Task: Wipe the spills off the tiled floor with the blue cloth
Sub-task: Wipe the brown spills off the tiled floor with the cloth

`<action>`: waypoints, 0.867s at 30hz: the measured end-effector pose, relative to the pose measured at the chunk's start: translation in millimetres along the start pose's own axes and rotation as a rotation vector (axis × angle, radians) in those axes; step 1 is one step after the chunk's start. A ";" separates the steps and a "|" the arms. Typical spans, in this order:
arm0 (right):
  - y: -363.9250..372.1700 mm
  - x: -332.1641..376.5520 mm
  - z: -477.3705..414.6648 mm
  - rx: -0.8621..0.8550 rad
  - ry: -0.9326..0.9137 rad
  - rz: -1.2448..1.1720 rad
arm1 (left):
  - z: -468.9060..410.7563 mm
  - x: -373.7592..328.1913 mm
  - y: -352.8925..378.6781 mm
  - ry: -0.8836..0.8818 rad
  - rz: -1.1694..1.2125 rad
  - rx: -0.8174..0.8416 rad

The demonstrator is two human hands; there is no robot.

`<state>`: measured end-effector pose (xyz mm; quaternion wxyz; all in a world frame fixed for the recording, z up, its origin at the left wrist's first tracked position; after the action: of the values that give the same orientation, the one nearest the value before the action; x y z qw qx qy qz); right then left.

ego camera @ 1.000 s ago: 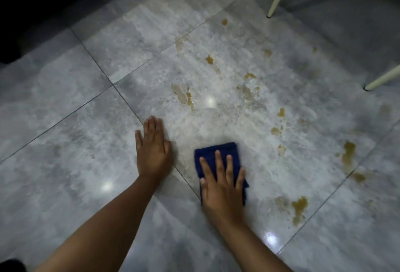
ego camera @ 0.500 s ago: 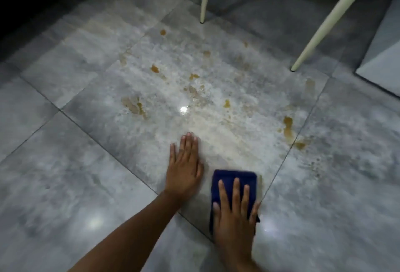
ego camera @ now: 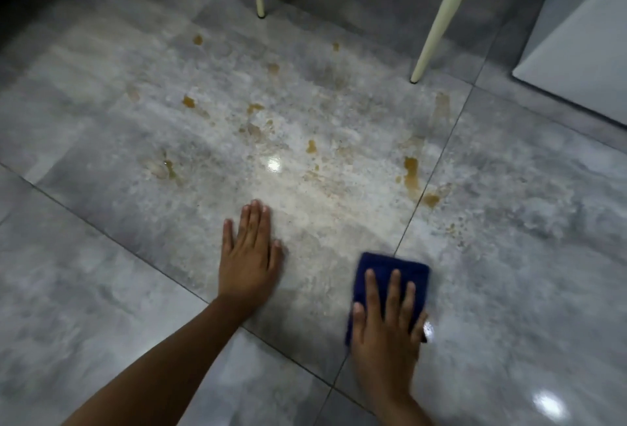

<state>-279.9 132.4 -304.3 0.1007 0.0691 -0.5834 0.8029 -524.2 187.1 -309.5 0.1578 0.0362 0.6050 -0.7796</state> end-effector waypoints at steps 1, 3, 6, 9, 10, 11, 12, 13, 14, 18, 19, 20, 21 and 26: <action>2.6 16.9 -2.8 0.005 -0.067 0.000 | -0.3 -1.1 -0.3 0.003 0.002 -0.006; 0.6 48.4 -28.3 -0.012 -0.190 0.011 | 0.2 -3.4 1.3 0.006 -0.006 -0.004; -12.8 63.0 -92.5 0.020 -0.263 0.066 | 1.9 -6.0 4.5 -0.009 -0.021 0.023; -29.0 19.0 -131.5 0.008 -0.116 0.040 | -3.1 -8.0 0.5 -0.002 -0.031 0.071; -32.4 3.7 -127.4 -0.023 -0.067 0.012 | -9.3 -9.9 -4.5 0.011 -0.051 0.070; -34.1 -5.4 -117.1 -0.057 -0.033 -0.012 | -18.7 -12.8 -11.9 0.025 -0.072 0.054; -32.2 -6.7 -102.9 -0.074 -0.014 -0.022 | -29.0 -16.8 -19.4 0.032 -0.085 0.031; -28.0 -0.6 -88.9 -0.071 -0.012 -0.019 | -38.9 -21.2 -24.7 0.026 -0.083 0.012; -22.8 10.7 -78.3 -0.057 -0.031 -0.015 | -46.2 -25.7 -26.7 0.006 -0.069 0.000; -20.5 62.7 -100.0 -0.052 -0.238 -0.016 | -45.5 -37.5 -6.6 -0.089 0.011 -0.034; -26.7 69.5 -120.1 -0.062 -0.294 0.016 | -45.1 -38.7 -3.4 -0.088 0.015 -0.045; -34.6 70.4 -141.6 -0.059 -0.316 0.050 | -46.7 -38.6 -2.8 -0.085 0.015 -0.052; -41.7 63.7 -162.2 -0.055 -0.300 0.075 | -50.1 -38.5 -2.6 -0.083 0.020 -0.055; -40.3 9.3 -144.9 -0.082 -0.098 0.031 | -46.7 -40.8 -0.4 -0.066 0.002 -0.035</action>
<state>-278.2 283.0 -309.9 0.0621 0.0951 -0.6212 0.7754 -491.9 240.0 -311.4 0.1792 0.0081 0.6131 -0.7694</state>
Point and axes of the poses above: each hand's wrist, its own z-axis away from the middle knuckle, its own y-axis out of the palm, x = y × z, the point moved 9 cm from there along -z, towards the middle knuckle, and after that the axes turned 6 degrees about x, right-handed, at the moved point
